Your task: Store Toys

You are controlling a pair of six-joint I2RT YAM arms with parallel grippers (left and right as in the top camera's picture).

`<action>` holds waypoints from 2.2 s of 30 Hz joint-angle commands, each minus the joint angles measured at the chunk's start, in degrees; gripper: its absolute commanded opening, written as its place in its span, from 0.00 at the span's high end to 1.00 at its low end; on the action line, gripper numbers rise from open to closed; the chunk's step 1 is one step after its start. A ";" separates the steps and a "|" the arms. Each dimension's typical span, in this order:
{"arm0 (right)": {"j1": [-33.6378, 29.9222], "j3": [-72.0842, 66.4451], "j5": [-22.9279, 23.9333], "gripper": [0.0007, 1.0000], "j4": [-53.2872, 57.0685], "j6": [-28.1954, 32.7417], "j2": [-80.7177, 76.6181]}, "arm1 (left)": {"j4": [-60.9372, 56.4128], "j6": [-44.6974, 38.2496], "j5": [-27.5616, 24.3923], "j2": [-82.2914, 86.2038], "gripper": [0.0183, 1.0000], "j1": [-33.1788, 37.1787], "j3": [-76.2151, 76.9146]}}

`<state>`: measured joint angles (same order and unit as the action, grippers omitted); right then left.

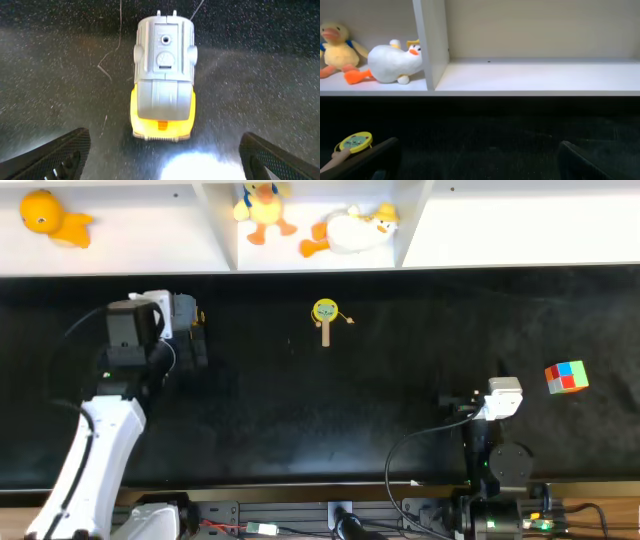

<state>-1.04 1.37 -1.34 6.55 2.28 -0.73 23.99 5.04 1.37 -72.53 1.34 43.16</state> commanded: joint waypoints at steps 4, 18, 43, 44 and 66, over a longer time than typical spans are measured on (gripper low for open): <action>-0.11 -0.15 -0.52 0.01 -0.15 -0.17 0.52 | -2.10 1.05 2.84 -3.19 0.04 -0.31 -0.42; -0.11 -0.15 -0.52 0.01 -0.15 -0.17 0.52 | -6.45 1.07 2.78 -8.31 0.10 -0.31 -0.42; -0.11 -0.15 -0.52 0.00 -0.15 -0.17 0.52 | -8.41 1.07 2.58 -8.94 0.36 -0.31 -0.42; -0.11 -0.15 -0.52 0.00 -0.15 -0.17 0.52 | -8.57 1.07 2.58 -9.03 0.37 -0.31 -0.42; -0.11 -0.15 -0.52 0.00 -0.15 -0.17 0.52 | -9.60 1.07 2.58 -10.67 0.54 -0.31 -0.42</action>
<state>-1.04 1.37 -1.34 6.57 2.31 -0.73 14.41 6.00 3.49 -82.74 1.19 43.13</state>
